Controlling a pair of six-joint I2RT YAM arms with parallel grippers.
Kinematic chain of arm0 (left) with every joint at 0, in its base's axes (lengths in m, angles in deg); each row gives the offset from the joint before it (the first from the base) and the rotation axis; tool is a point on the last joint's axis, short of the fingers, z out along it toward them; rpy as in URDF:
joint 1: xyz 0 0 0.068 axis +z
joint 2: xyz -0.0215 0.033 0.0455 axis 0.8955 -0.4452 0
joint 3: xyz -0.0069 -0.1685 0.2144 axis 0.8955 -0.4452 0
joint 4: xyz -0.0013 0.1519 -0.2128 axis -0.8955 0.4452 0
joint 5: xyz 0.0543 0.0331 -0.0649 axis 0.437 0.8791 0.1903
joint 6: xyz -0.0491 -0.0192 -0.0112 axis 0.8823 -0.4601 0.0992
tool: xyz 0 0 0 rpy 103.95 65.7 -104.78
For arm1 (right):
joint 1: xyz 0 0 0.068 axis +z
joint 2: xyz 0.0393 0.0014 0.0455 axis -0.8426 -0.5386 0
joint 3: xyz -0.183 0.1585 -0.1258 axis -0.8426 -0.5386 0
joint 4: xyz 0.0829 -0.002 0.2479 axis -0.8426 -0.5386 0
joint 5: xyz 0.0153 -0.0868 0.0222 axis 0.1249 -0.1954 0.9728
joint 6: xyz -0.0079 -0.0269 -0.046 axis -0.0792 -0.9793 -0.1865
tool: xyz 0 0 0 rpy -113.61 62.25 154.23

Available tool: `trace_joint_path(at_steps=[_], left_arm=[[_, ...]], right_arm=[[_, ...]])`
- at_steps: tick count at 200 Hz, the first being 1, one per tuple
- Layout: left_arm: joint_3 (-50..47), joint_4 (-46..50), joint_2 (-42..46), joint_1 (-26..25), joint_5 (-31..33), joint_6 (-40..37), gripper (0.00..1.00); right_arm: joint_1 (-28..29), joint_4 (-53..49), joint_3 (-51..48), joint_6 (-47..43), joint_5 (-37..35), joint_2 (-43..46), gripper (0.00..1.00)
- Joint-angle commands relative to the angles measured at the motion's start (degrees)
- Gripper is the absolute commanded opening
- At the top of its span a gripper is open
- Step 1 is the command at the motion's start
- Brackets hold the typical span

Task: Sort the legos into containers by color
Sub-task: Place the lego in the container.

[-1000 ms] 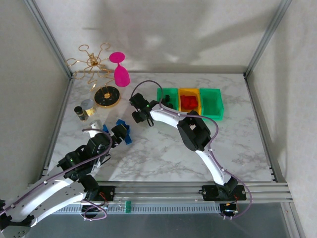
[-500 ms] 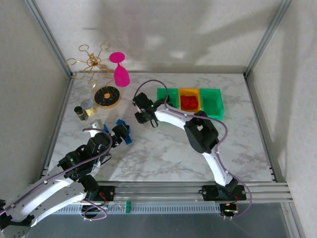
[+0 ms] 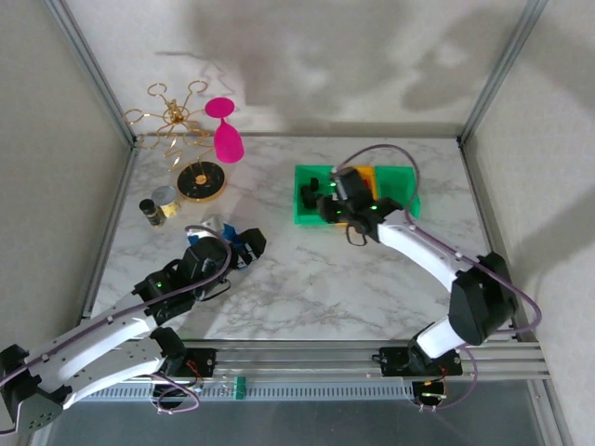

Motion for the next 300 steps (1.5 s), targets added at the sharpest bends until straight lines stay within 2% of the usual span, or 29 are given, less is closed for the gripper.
trace_joint_path(at_steps=[1,25,54,129,147,158,174,197,244,300], left_arm=[[3.25,-7.07,-3.36,-2.04,-2.25,-2.71,1.0],[4.33,-11.78,-8.14,-3.48,-3.84,-3.51,1.0],[6.34,-14.77,-13.31,-4.27,-4.54,-3.62,1.0],[9.17,-15.99,-19.3,-4.87,-4.24,-4.66,1.0],[9.35,-16.22,-19.81,-4.7,-3.88,-4.87,1.0],[9.72,-15.96,-20.06,-4.72,-3.67,-5.03,1.0],[10.33,-15.27,-20.25,-4.66,-3.37,-5.28,1.0],[10.84,-14.82,-19.94,-4.7,-3.24,-5.87,1.0],[11.06,-12.04,-16.78,-4.61,-1.1,-6.28,1.0],[9.24,-3.43,-10.4,-3.91,2.82,-4.71,1.0]], right_arm=[[-6.01,-2.52,-2.93,1.93,-3.28,3.37,0.23],[-13.51,-1.59,-3.11,-0.19,-3.51,3.18,0.24],[-20.09,0.09,-0.04,-2.25,-3.23,-2.37,0.23],[-26.87,1.33,11.68,-5.89,-3.72,-18.24,0.27],[-27.34,0.78,14.31,-6.32,-4.48,-20.91,0.31],[-27.53,0.6,15.33,-6.31,-4.46,-21.8,0.37],[-27.5,0.3,16.28,-6.59,-4.24,-22.11,0.45],[-27.49,0.15,16.4,-6.66,-3.06,-20.68,0.51],[-25.96,-0.88,12.57,-5.1,1.04,-13.86,0.53],[-18.1,-1.79,2.43,-1.58,3.12,-1.49,0.59]])
